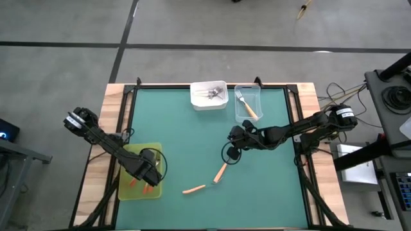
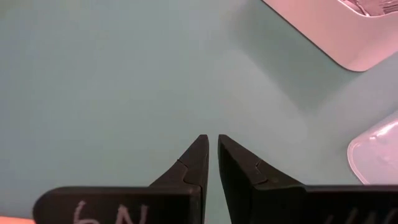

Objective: Sort silverware by color (type)
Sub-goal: Put the orange fork into the yellow bin

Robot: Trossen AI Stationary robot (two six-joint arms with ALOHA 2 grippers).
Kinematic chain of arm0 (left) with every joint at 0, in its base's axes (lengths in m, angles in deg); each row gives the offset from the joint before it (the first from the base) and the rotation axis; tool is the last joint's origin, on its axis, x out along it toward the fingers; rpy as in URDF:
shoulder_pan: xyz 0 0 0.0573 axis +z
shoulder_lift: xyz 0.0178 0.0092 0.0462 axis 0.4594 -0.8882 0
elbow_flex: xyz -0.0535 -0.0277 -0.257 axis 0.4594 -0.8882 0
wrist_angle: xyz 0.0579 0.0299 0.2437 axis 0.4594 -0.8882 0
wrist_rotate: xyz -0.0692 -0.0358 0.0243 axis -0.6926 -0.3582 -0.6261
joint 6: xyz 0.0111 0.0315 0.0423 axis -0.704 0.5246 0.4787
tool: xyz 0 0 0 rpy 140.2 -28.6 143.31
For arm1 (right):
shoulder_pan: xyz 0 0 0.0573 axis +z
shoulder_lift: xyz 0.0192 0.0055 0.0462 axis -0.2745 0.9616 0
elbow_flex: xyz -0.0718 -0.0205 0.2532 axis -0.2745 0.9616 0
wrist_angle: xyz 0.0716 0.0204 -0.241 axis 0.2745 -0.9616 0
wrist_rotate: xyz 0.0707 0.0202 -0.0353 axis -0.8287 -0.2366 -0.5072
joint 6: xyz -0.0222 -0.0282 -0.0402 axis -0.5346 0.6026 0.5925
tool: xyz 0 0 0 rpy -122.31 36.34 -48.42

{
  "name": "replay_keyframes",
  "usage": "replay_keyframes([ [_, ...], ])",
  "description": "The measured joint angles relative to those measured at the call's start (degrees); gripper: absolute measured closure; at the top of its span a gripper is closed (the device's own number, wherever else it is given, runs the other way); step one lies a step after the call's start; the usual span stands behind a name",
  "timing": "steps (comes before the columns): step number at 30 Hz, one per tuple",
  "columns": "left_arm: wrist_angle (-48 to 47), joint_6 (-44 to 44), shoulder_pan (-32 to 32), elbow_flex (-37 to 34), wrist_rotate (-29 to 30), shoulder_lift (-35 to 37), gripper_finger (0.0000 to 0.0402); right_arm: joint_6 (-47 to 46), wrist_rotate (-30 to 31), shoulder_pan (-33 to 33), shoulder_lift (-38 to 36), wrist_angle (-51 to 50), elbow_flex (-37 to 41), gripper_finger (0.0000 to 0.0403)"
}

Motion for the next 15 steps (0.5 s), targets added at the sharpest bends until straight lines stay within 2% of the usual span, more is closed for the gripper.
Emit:
replay_keyframes([
  [10, 0.1, -0.5, 0.0, 0.0, -0.4, 0.0, 0.0377, 0.0, 0.0, 0.0, 0.0, 0.0, 0.0, 0.0376],
  [15, 0.1, -0.5, 0.0, 0.0, -1.2, 0.0, 0.0397, 0.0, 0.0, 0.0, 0.0, 0.0, 0.0, 0.0376],
])
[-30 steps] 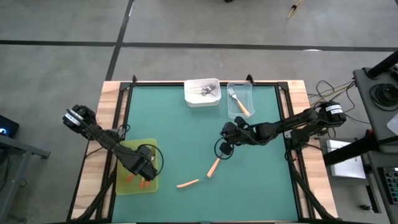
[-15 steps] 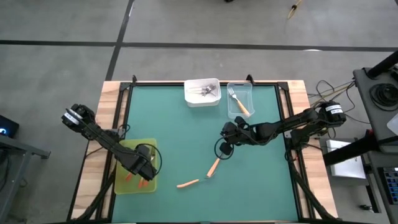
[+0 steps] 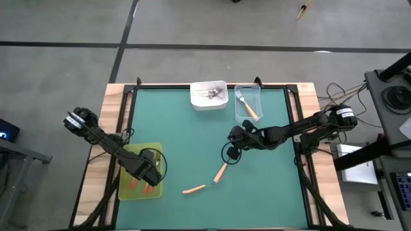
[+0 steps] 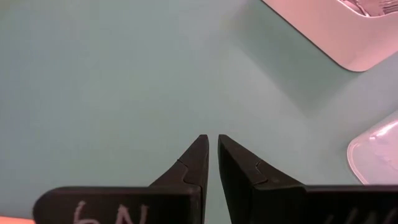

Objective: Sort silverware by color (type)
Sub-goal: Put the orange fork into the yellow bin

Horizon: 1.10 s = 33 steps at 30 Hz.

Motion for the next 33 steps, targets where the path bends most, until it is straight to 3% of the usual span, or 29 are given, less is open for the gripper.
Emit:
replay_keyframes([
  [9, -0.4, 0.2, 0.0, 0.0, -1.7, 1.8, 0.0401, 0.6, 0.1, 0.0, 0.0, 0.2, 0.0, 0.0376],
  [19, -9.0, -4.3, 0.0, 0.2, -1.7, 7.7, 0.0401, 3.0, 0.1, -0.7, 0.0, 1.6, 0.0, 0.0376],
  [27, -10.5, -6.4, 0.0, -1.7, -3.1, 6.6, 0.0400, 3.2, 0.0, -0.7, 0.0, 1.3, 0.0, 0.0376],
  [33, -10.7, -3.3, 0.2, -1.6, -6.4, 6.5, 0.0365, 4.0, -0.1, -0.7, 0.0, 0.3, 0.0, 0.0376],
])
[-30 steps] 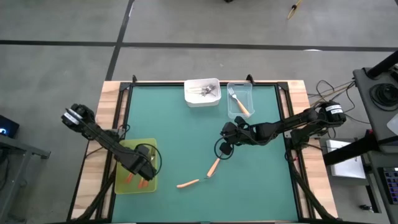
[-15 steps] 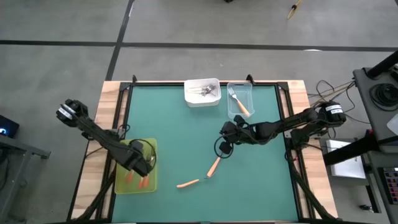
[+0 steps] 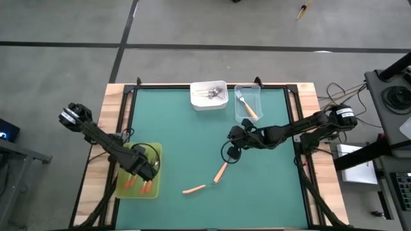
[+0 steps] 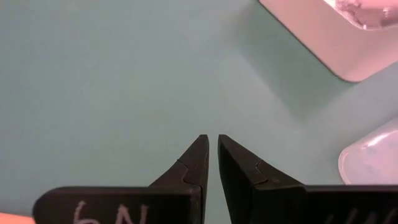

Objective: Sort silverware by color (type)
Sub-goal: Put the orange fork into the yellow bin, then put the light orange fork into the transparent bin

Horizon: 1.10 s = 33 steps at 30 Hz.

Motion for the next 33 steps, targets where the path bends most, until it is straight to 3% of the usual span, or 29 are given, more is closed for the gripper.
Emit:
replay_keyframes([
  [5, -0.5, 3.1, 0.0, 1.8, -2.1, 1.2, 0.0326, -1.3, -3.7, 0.0, -1.2, -0.9, 0.0, 0.0376],
  [14, -4.6, 15.2, 2.0, 13.0, 3.3, 3.2, 0.0307, -6.0, -15.2, 0.0, -1.3, -5.6, -3.9, 0.0376],
  [17, -3.3, 20.2, 2.0, 19.1, 14.6, 3.3, 0.0310, -11.1, -20.6, 0.8, -1.2, -12.5, -7.8, 0.0376],
  [22, 7.0, 35.6, 2.2, 27.8, 34.3, 2.6, 0.0316, -16.6, -21.2, 4.5, -1.2, -24.5, -14.3, 0.0376],
  [28, 13.7, 57.6, 3.3, 34.0, 48.3, 1.9, 0.0325, -26.7, -21.4, 7.4, -0.8, -38.3, -22.7, 0.0376],
  [33, 14.2, 72.0, 3.7, 35.4, 54.6, 1.9, 0.0335, -38.6, -21.6, 9.6, -0.8, -39.6, -26.1, 0.0376],
])
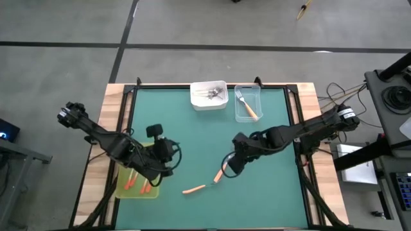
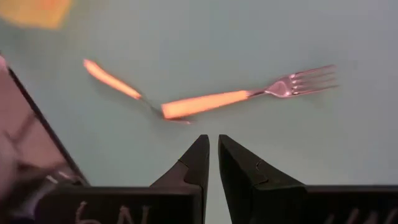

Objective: Sort silverware by color (type)
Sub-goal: Put the light orange fork into the transparent bin

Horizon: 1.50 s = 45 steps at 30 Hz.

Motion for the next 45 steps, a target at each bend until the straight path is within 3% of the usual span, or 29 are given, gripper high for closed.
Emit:
replay_keyframes([
  [12, 16.7, 31.1, 2.3, -10.4, 1.6, 1.4, 0.0360, -18.8, -1.0, 0.3, 7.4, 0.3, -1.2, 0.0376],
  [15, 20.0, 35.1, 2.5, -13.1, 1.6, 2.5, 0.0362, -23.2, -1.5, 0.4, 9.6, 0.5, -1.8, 0.0376],
  [23, 22.2, 34.0, 2.5, -21.6, 1.7, 5.4, 0.0362, -26.7, -1.4, -1.5, 17.1, 0.1, -4.7, 0.0376],
  [30, 23.8, 33.0, 2.5, -26.0, 7.6, 7.7, 0.0362, -24.1, -9.3, -3.7, 24.7, -0.3, -8.0, 0.0362],
  [37, 23.9, 31.5, 2.5, -26.8, 7.8, 9.5, 0.0362, -23.6, -10.3, -3.7, 27.5, -3.4, -10.9, 0.0295],
  [45, 25.4, 31.3, 2.6, -27.2, 7.8, 9.6, 0.0362, -22.9, -6.8, -4.8, 26.4, -8.5, -11.6, 0.0194],
])
